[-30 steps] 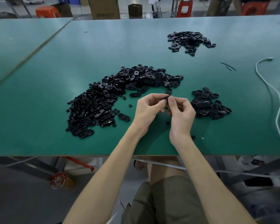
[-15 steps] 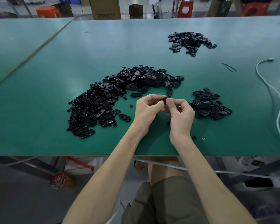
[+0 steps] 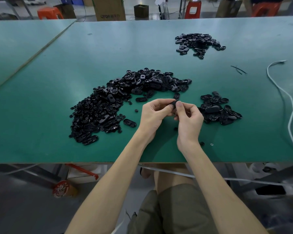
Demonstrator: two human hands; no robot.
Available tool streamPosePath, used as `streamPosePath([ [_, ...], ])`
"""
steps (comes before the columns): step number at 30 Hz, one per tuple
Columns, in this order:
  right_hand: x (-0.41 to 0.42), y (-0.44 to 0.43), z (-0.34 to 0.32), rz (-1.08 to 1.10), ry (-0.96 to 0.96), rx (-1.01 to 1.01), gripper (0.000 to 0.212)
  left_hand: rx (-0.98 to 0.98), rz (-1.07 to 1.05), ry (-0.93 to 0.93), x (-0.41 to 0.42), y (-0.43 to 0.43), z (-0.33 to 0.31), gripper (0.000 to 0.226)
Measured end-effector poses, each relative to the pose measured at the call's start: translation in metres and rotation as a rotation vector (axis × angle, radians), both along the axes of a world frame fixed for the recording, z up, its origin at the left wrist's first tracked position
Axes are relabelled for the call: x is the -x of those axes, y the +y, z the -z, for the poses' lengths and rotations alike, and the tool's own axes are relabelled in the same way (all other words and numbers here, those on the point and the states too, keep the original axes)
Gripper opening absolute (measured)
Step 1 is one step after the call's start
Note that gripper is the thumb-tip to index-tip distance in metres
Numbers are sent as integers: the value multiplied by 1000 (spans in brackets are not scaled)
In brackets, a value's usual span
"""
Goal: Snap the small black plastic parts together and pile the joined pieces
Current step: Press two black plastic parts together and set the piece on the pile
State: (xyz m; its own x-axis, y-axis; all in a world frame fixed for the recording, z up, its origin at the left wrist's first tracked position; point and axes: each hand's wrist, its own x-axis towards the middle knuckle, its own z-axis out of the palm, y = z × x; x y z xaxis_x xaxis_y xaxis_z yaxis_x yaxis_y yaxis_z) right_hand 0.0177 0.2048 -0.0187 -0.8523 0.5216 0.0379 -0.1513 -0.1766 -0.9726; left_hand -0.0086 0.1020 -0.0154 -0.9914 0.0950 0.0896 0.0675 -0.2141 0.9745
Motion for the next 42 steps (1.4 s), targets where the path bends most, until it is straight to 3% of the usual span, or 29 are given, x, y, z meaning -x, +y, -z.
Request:
streamPosePath([
  [5, 2, -2, 1, 10, -21, 2, 17, 26, -56, 57, -2, 1, -4, 17],
  [11, 1, -2, -1, -13, -29, 29, 7, 305, -153, 228, 2, 29, -29, 18],
  [13, 0, -2, -4, -39, -14, 68, 3, 366, -128, 269, 4, 43, -40, 19],
  [16, -2, -1, -6, -101, 38, 120, 17, 437, -28, 263, 7, 67, -49, 18],
  [23, 0, -1, -9, -149, 60, 463, 30, 480, 82, 209, 9, 69, -42, 23],
  [24, 0, -3, -10, -172, 48, 432, 26, 453, 49, 205, 9, 64, -41, 23],
  [27, -1, -4, -2, -73, -32, -3, 11, 388, -108, 133, 12, 45, -39, 25],
  [29, -2, -4, 0, -34, -57, -58, 10, 506, -211, 117, 14, 26, -35, 29],
  [33, 0, -3, -1, -34, -53, -35, 11, 1148, -440, 165, 23, -17, -24, 33],
  [35, -1, -3, -2, -34, -50, -31, 11, 1343, -470, 131, 27, -34, -20, 25],
  [39, -2, -4, -4, -37, -55, -27, 10, 1416, -439, 136, 27, -49, -16, 21],
  [42, -2, -4, -4, -33, -57, -35, 10, 1336, -422, 184, 23, -46, -17, 20],
])
